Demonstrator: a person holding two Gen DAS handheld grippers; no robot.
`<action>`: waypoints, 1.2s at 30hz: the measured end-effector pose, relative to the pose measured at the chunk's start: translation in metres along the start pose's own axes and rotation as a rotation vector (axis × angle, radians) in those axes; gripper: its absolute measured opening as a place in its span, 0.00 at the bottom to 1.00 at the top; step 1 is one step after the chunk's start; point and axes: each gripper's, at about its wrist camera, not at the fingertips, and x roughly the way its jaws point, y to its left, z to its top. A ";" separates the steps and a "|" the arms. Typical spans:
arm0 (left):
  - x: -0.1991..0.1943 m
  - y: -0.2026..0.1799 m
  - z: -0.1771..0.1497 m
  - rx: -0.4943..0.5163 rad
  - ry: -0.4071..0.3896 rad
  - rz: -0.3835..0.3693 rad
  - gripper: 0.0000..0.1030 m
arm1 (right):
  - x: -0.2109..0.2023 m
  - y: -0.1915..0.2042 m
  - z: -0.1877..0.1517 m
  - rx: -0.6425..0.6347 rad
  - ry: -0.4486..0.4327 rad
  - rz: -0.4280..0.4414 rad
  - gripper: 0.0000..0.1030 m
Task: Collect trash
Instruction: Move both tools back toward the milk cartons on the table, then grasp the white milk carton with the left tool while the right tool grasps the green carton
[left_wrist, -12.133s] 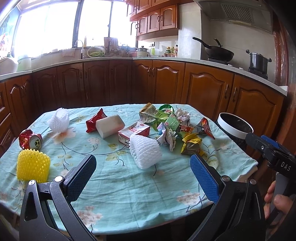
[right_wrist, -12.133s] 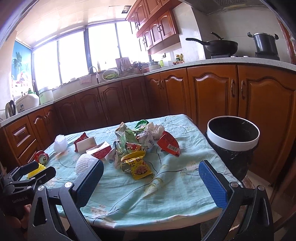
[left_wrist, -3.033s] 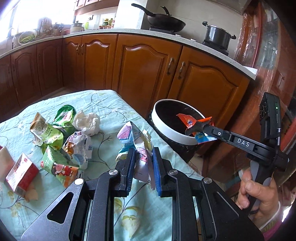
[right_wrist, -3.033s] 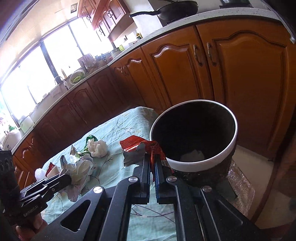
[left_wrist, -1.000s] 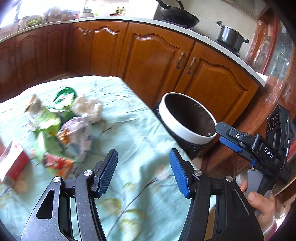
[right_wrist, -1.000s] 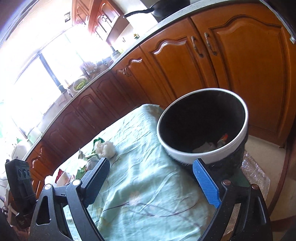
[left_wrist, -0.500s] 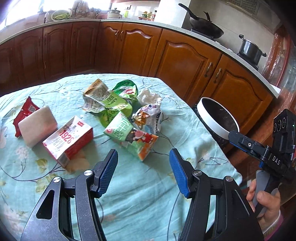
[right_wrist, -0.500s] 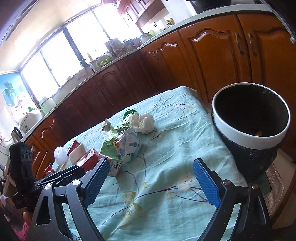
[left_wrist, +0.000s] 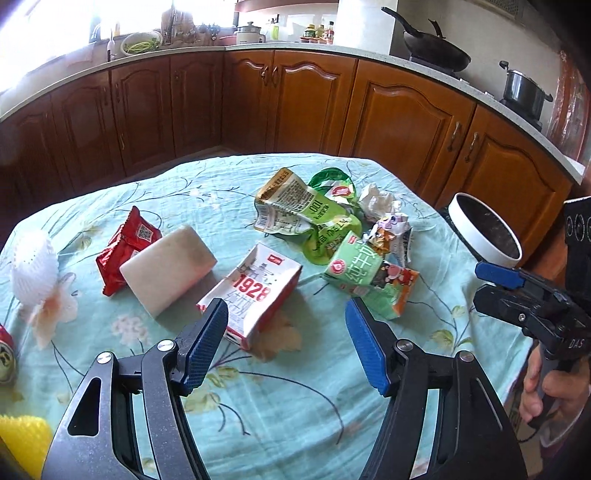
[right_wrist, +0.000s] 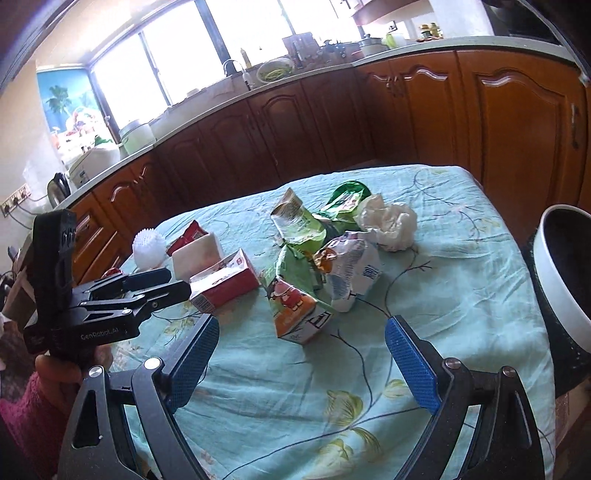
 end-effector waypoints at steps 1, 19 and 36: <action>0.003 0.004 0.001 0.015 0.007 0.007 0.65 | 0.006 0.004 0.002 -0.021 0.013 0.002 0.90; 0.066 0.011 0.003 0.223 0.153 0.056 0.64 | 0.077 0.023 0.013 -0.205 0.144 -0.074 0.49; 0.028 -0.017 -0.008 0.076 0.102 -0.064 0.46 | 0.026 -0.013 -0.018 0.008 0.160 0.010 0.46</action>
